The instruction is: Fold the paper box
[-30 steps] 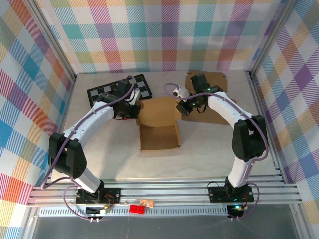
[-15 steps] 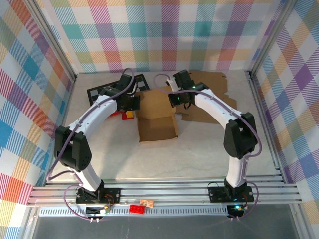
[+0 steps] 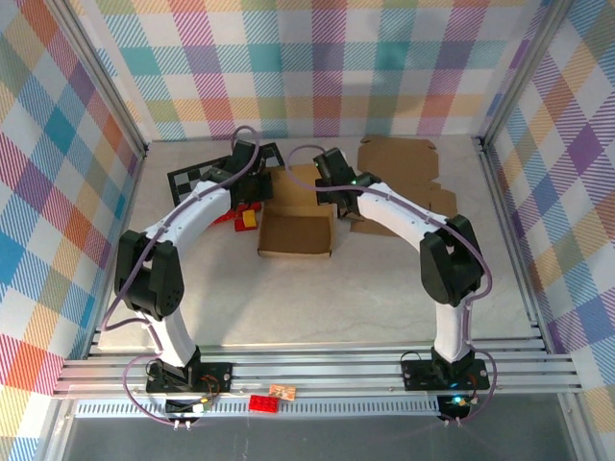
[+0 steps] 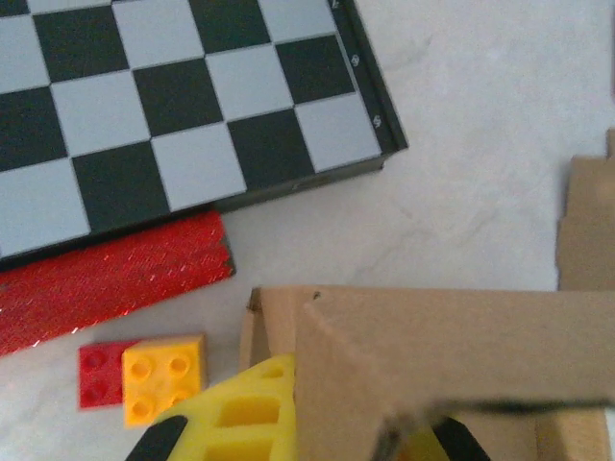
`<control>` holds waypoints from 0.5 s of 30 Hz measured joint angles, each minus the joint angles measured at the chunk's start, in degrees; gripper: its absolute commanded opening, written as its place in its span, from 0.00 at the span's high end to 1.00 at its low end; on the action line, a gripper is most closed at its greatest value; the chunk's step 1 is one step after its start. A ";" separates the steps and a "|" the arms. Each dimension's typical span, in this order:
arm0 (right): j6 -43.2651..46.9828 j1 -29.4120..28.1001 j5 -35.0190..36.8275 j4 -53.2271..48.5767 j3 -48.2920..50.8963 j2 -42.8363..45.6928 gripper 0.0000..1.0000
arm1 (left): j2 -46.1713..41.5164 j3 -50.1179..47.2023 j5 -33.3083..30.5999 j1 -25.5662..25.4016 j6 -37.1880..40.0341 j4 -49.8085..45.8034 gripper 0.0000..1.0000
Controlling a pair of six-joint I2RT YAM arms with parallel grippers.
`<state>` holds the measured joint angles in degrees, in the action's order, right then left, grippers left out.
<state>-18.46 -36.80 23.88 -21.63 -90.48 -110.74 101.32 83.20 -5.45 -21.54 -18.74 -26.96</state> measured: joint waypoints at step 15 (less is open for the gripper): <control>-3.43 -2.10 3.17 32.85 27.17 10.05 1.00 | -11.32 -24.26 5.70 0.02 -2.54 28.46 1.00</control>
<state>-21.89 -38.89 27.05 11.22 -63.31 -100.68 90.00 58.94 0.25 -21.52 -21.28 1.50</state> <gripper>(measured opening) 0.064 0.043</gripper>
